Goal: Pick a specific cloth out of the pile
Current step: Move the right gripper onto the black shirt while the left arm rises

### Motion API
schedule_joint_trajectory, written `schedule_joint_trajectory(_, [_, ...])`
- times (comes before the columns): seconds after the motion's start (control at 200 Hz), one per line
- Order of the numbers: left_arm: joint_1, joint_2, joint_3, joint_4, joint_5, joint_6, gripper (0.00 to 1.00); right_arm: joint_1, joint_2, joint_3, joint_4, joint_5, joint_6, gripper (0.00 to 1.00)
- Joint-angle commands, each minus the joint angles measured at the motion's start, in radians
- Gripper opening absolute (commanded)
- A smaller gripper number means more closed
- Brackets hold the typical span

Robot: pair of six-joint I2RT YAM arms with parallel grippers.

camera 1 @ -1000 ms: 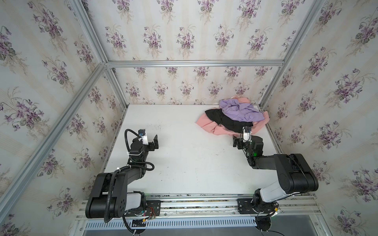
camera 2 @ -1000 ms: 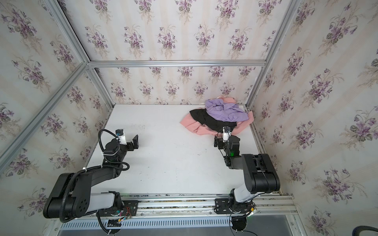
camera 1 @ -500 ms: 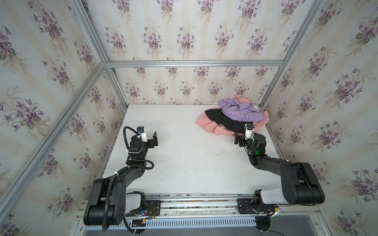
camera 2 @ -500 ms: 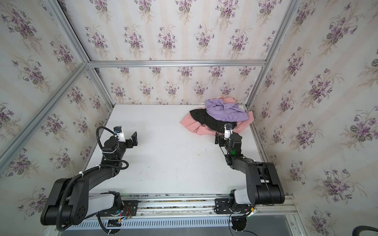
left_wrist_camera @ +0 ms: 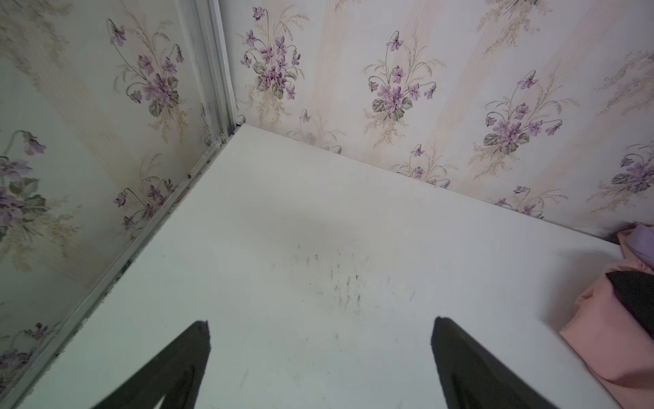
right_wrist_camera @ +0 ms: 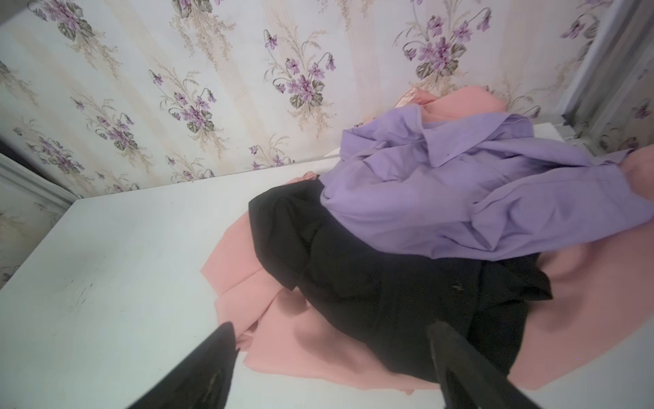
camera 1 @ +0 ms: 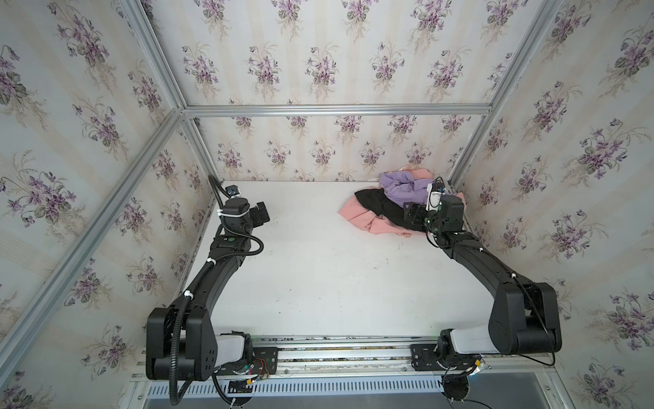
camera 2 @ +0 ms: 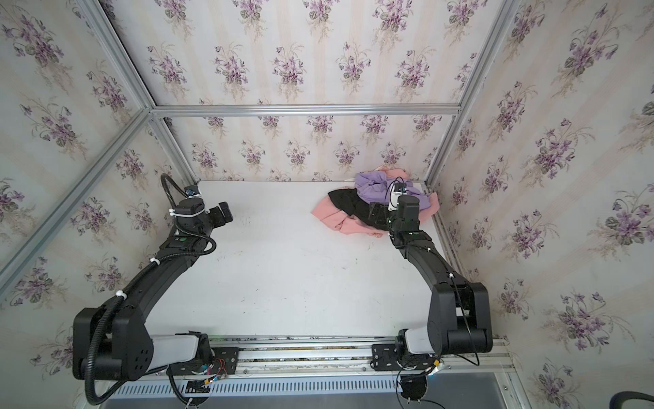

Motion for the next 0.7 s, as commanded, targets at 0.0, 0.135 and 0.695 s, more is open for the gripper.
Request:
schedule_joint_trajectory(0.0, [-0.047, 0.043, 0.079, -0.121, 0.061, -0.087, 1.00, 0.024, 0.041, 0.074, -0.134, -0.030, 0.013, 0.87])
schedule_joint_trajectory(0.135, [-0.143, 0.071, 0.119, -0.102, 0.075, -0.071, 1.00, 0.056, 0.112, 0.169, -0.214, -0.022, -0.038, 0.84])
schedule_joint_trajectory(0.695, [-0.232, 0.260, 0.305, -0.098, 0.308, -0.106, 1.00, 0.145, 0.461, 0.614, -0.471, 0.040, -0.173, 0.77])
